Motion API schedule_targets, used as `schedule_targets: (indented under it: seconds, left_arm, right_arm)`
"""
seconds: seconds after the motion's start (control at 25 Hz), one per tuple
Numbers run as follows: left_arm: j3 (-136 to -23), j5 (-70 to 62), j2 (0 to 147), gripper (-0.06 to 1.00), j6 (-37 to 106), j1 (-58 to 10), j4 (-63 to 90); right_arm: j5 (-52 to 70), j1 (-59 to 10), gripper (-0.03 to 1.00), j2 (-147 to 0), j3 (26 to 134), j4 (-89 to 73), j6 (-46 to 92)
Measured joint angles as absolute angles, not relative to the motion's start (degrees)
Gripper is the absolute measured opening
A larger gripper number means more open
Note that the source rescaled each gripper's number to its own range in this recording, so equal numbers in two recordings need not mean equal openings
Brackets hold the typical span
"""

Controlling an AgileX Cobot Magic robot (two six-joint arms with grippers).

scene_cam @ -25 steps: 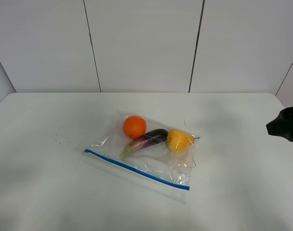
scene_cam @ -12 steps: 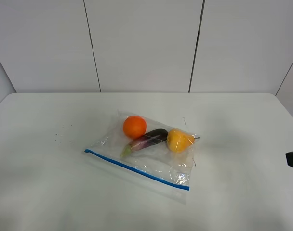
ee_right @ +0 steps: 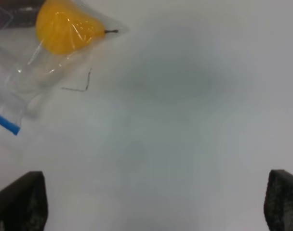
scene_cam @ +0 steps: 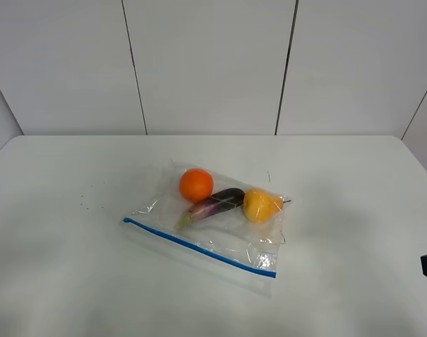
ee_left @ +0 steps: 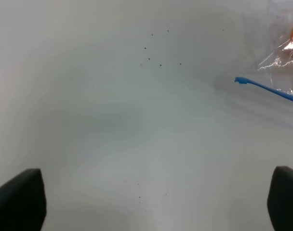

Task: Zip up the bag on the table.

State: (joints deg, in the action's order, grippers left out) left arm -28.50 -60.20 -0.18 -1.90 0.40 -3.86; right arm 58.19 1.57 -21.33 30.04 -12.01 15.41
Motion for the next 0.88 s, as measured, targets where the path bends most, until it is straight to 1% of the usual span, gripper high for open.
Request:
schedule_targets:
  seconds: [0.16, 0.56, 0.88]
  left_arm:
    - [-28.50, -60.20, -0.18, 1.00, -1.90, 0.40, -3.86]
    - [-28.50, -60.20, -0.18, 1.00, -1.90, 0.40, -3.86]
    - [-28.50, -60.20, -0.18, 1.00, -1.90, 0.40, -3.86]
  right_arm:
    - [58.20, 1.57, 1.00, -19.20, 30.04, -12.29, 15.47]
    - [59.50, 1.57, 1.00, -8.01, 28.88, -11.10, 15.41]
    - [59.50, 1.57, 1.00, -0.91, 28.88, -9.59, 12.89]
